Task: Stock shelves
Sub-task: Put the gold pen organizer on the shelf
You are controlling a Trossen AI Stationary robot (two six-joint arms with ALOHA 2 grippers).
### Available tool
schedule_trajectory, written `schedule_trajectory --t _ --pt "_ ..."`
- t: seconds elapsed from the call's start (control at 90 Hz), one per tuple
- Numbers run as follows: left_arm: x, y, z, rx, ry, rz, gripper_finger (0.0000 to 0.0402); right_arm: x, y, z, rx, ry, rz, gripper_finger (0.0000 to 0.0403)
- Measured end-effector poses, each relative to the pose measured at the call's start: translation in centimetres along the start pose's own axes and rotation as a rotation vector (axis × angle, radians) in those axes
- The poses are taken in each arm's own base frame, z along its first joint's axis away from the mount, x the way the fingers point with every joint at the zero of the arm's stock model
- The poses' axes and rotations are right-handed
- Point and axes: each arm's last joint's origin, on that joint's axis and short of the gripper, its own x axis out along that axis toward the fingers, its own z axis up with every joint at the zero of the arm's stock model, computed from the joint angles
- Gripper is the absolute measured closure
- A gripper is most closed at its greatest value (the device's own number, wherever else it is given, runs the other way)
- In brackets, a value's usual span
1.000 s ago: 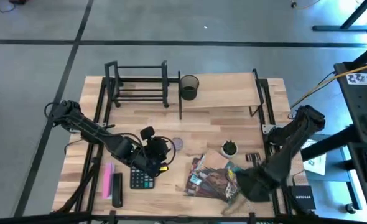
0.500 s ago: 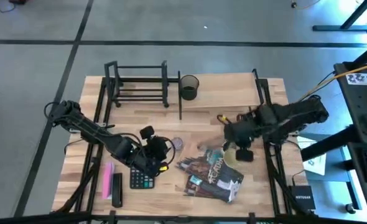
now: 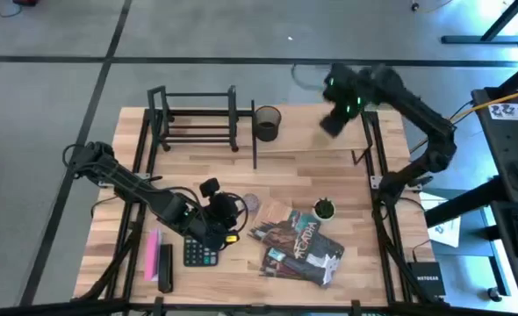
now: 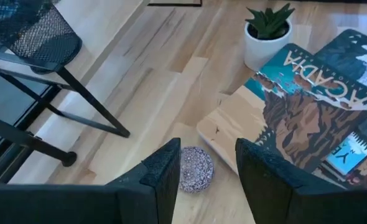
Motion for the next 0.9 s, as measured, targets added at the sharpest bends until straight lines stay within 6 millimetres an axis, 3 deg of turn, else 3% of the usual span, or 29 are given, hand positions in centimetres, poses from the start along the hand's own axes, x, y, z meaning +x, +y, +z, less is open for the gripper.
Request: schedule_trajectory --t 0.144,0.4,0.9 --pt "0.2 0.1 0.1 -0.004 0.001 0.005 0.0265 1.2 -3.9 1.3 0.062 0.033 0.003 0.0403" --pt "0.6 0.5 0.4 0.004 -0.001 0.017 0.0265 1.6 -7.1 1.1 0.051 0.049 0.001 0.0403" --pt "0.8 0.6 0.5 -0.016 -0.002 0.021 0.0265 1.3 -8.1 0.7 -0.283 0.050 -0.019 0.0403"
